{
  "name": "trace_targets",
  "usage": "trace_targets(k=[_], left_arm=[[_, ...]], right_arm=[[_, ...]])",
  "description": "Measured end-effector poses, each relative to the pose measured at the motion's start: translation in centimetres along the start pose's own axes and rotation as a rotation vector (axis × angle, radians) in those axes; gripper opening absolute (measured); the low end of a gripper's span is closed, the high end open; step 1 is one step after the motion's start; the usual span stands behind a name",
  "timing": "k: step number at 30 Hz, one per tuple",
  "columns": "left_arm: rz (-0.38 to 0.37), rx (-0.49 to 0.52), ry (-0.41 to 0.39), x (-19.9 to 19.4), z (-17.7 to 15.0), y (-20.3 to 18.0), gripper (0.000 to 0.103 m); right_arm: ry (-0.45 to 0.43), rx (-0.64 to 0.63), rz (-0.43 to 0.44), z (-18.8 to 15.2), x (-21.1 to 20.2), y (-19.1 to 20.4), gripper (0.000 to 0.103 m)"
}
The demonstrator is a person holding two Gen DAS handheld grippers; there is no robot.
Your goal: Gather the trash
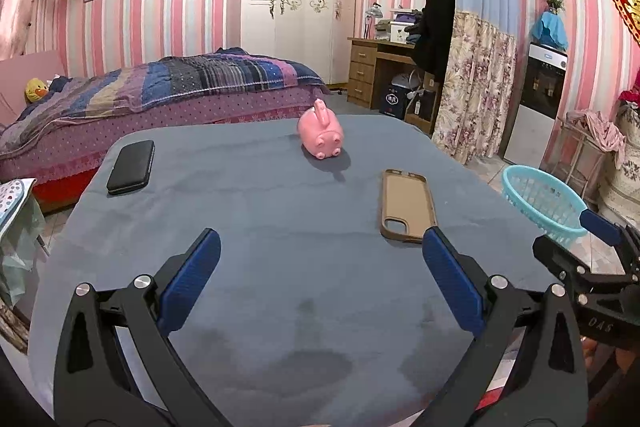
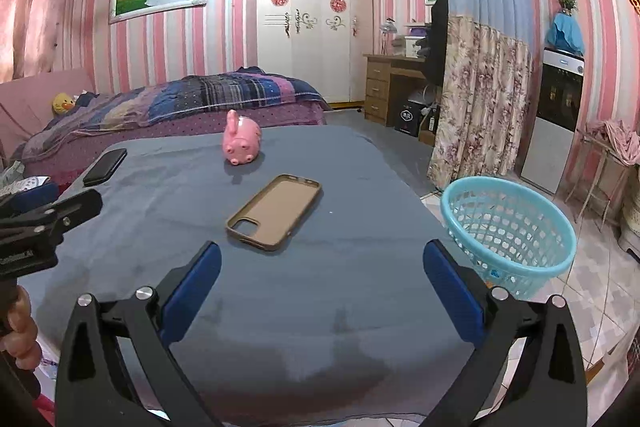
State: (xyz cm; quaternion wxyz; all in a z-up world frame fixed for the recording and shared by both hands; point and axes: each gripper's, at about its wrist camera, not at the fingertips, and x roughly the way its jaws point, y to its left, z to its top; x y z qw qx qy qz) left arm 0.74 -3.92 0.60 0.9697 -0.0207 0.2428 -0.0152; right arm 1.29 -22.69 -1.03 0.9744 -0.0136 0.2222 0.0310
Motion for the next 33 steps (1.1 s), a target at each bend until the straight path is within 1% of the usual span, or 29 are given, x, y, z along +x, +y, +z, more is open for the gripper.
trace_targets(k=[2,21,33], left_arm=[[0.001,-0.006,-0.007,-0.1,0.0,0.2,0.098],[0.029,0.028,-0.045,-1.0,0.0,0.0,0.098],[0.026,0.034,-0.052,-1.2,0.0,-0.1,0.098]], right_arm=[[-0.006,-0.006,0.002,0.0,-0.3,0.5,0.099],[-0.02,0.004,0.014,0.7,-0.6,-0.2,0.099],[-0.025,-0.004,0.01,1.3,-0.4,-0.4,0.099]])
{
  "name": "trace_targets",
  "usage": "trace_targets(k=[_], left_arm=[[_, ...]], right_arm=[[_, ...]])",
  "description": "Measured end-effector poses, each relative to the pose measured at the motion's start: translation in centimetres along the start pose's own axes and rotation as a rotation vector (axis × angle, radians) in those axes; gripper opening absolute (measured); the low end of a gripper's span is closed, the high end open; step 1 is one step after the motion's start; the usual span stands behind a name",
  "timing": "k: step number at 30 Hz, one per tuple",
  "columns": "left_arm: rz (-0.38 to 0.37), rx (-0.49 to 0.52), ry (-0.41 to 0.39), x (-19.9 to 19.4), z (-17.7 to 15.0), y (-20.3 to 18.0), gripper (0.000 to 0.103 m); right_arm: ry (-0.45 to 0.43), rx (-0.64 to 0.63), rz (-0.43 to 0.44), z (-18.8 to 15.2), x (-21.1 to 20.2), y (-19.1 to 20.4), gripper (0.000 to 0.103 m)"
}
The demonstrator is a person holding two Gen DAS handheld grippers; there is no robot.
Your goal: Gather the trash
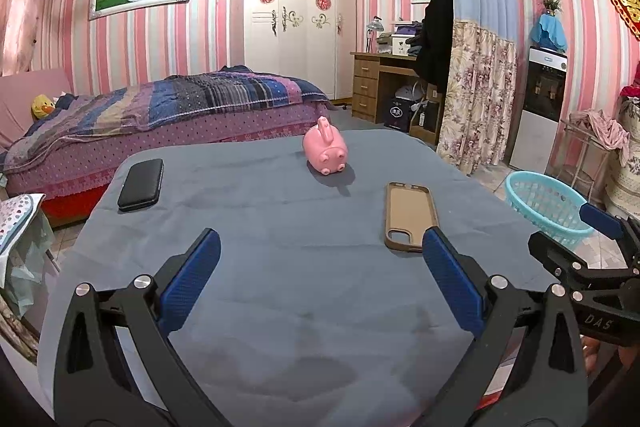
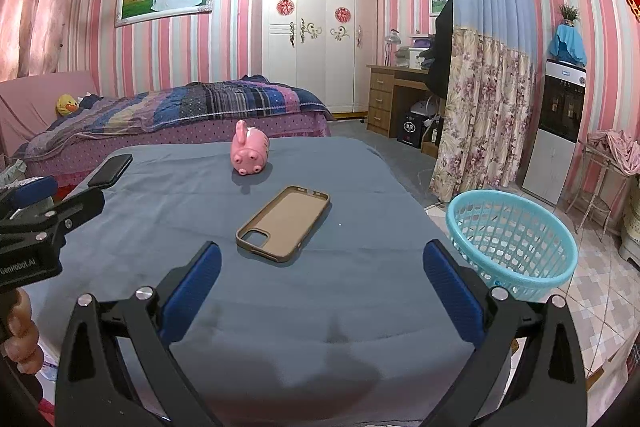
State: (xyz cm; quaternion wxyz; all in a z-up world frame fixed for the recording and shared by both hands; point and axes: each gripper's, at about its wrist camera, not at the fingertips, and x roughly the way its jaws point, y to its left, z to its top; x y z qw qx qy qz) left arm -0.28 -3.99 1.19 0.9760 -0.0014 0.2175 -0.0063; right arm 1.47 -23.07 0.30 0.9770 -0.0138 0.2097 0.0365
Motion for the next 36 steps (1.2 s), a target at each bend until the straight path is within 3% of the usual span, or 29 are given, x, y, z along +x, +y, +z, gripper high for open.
trace_targets(k=[36], left_arm=[[-0.001,0.012,-0.006,-0.2,0.0,0.0,0.098]], right_arm=[[-0.012,0.01,-0.003,-0.5,0.1,-1.1,0.099]])
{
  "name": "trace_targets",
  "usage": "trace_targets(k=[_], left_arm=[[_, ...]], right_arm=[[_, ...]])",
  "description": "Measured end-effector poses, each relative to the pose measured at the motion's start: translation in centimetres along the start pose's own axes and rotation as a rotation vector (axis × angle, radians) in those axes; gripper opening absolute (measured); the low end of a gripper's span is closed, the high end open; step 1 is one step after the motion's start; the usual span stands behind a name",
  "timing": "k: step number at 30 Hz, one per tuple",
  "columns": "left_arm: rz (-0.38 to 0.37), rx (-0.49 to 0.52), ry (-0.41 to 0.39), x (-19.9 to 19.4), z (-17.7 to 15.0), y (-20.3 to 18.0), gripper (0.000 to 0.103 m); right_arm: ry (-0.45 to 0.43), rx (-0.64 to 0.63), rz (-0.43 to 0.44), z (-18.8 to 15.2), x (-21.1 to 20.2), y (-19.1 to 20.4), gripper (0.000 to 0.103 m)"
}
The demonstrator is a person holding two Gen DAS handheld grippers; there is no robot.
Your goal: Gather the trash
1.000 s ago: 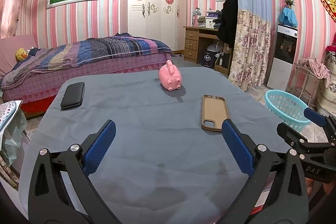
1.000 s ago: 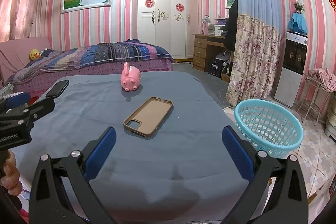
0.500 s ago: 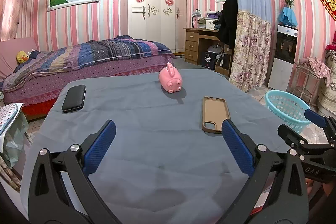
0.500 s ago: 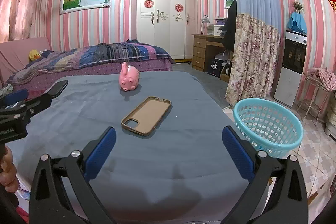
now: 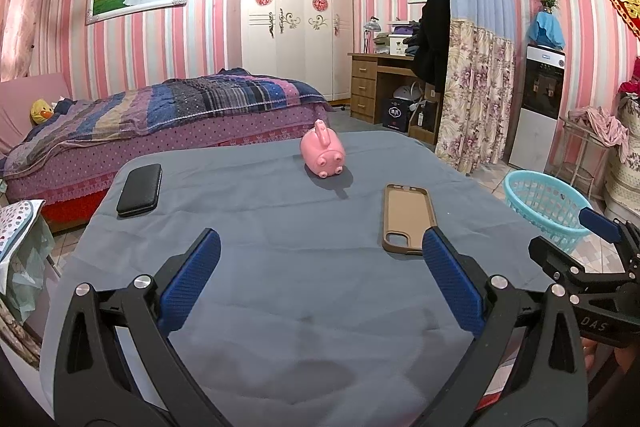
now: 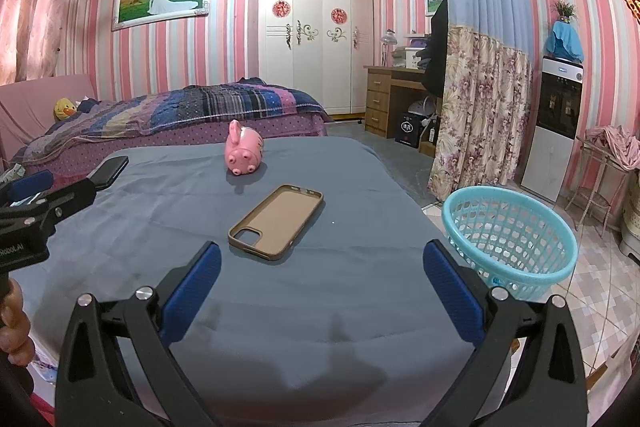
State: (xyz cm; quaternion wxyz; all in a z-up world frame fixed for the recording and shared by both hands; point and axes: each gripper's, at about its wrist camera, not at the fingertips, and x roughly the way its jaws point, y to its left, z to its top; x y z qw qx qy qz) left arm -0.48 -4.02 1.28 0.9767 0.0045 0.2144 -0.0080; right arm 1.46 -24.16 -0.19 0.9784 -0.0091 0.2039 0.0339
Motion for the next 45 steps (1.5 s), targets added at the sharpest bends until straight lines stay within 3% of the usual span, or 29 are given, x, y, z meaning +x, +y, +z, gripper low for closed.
trace_targets(k=[45], left_arm=[[0.001,0.014,-0.001,0.04,0.12,0.11,0.098]], right_arm=[[-0.001,0.012,-0.007,-0.23,0.45,-0.42,0.099]])
